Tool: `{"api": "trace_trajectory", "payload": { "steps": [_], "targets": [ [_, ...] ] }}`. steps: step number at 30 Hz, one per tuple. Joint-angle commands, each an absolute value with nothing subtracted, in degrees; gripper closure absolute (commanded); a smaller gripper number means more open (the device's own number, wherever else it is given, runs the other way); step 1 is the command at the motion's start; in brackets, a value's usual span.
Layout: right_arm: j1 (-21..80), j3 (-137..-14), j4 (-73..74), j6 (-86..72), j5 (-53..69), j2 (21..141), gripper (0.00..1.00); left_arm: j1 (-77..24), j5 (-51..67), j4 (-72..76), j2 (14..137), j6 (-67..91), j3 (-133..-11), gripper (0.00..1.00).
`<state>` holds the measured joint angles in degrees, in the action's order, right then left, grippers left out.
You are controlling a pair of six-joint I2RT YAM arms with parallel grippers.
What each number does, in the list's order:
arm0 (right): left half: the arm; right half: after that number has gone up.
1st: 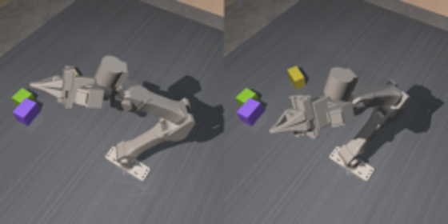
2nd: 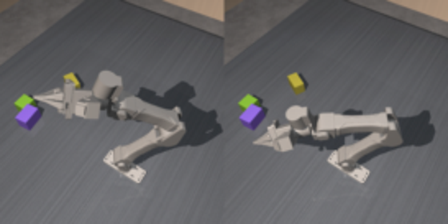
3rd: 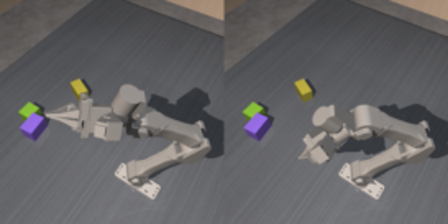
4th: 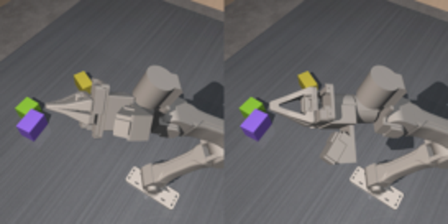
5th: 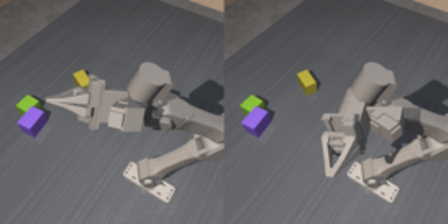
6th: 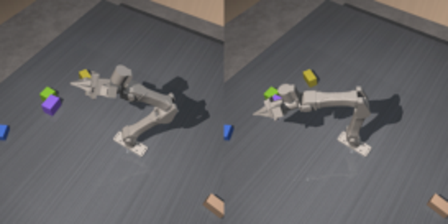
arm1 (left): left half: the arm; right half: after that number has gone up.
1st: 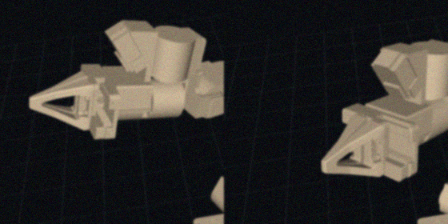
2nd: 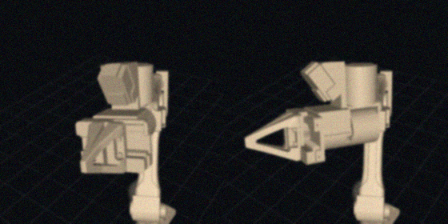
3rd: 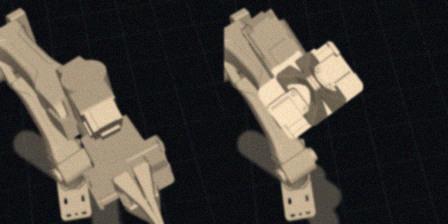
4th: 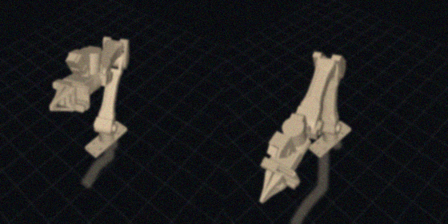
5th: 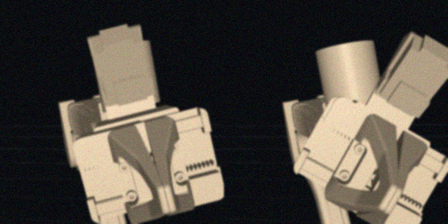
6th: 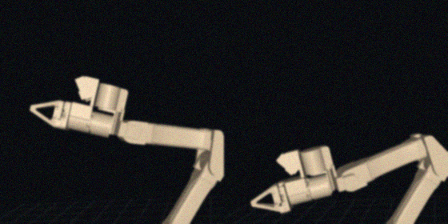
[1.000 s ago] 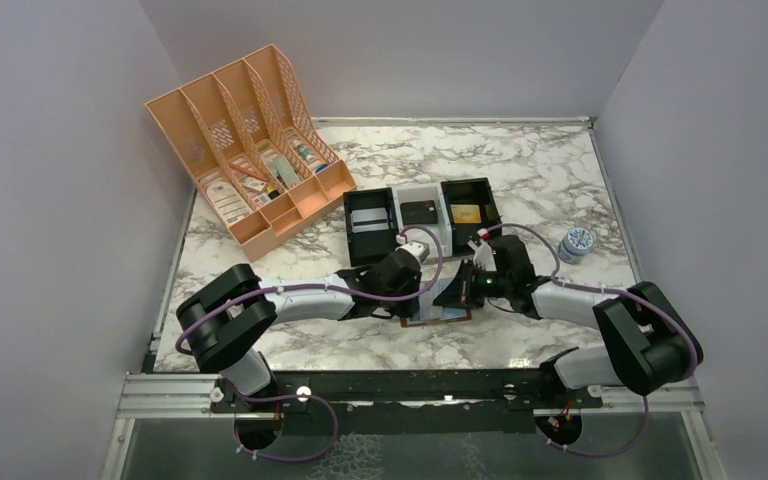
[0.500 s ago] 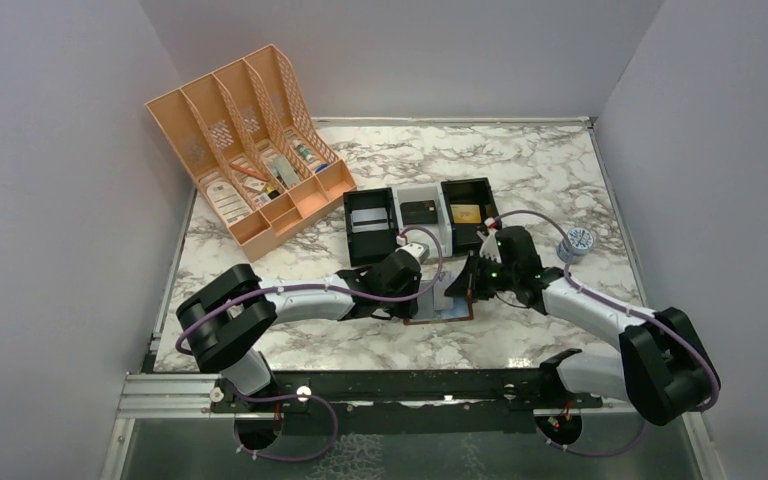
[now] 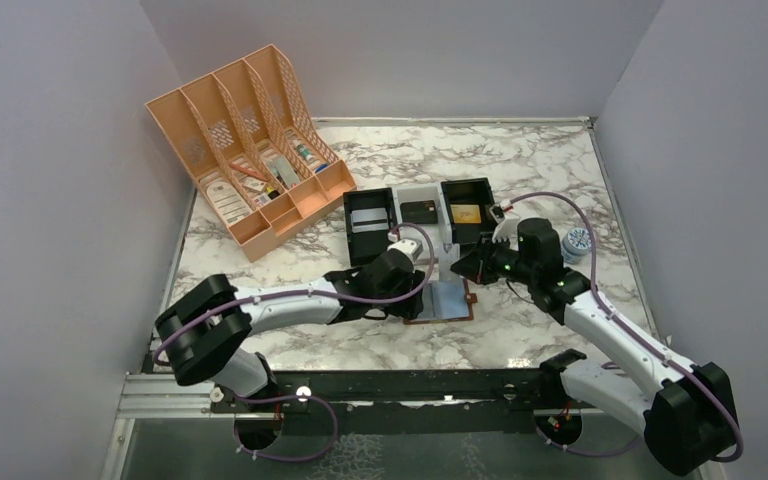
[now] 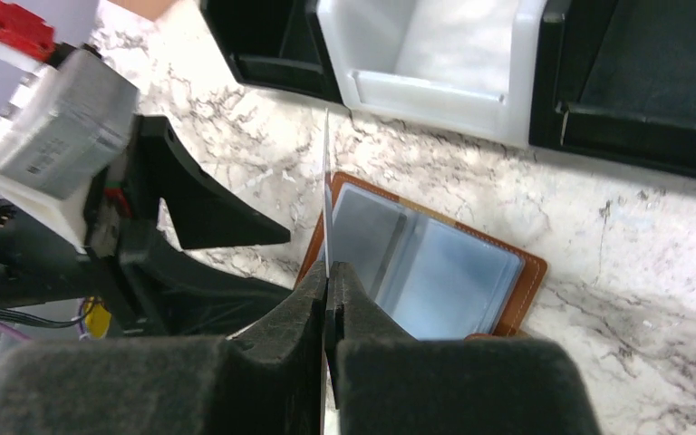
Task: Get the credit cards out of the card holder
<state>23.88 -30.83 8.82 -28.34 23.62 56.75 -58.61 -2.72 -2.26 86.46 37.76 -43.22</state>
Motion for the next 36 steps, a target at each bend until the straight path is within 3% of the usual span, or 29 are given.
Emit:
{"api": "trace_trajectory", "payload": {
  "steps": [1,10,17,25,36],
  "targets": [
    [23.55,-29.20,1.77,-25.89,23.74,53.91,0.99,-58.25,-10.19,-5.85,79.15,36.27,-43.32,0.36],
    [23.69,-32.03,-8.14,-20.79,28.09,56.15,0.99,-45.71,-12.68,-14.26,66.43,34.39,-38.79,0.12],
    [26.79,-35.94,-9.86,-12.66,33.34,60.33,0.99,-30.73,-12.01,-20.69,58.47,32.54,-38.27,0.02],
    [44.25,-43.01,-5.17,4.48,11.33,66.85,0.99,-27.60,-15.11,-27.12,57.40,34.76,-41.02,0.01],
    [50.73,-57.89,-0.30,21.55,-2.63,83.92,0.99,-27.60,-26.31,-32.79,48.70,32.96,-41.58,0.01]
  ]
}}
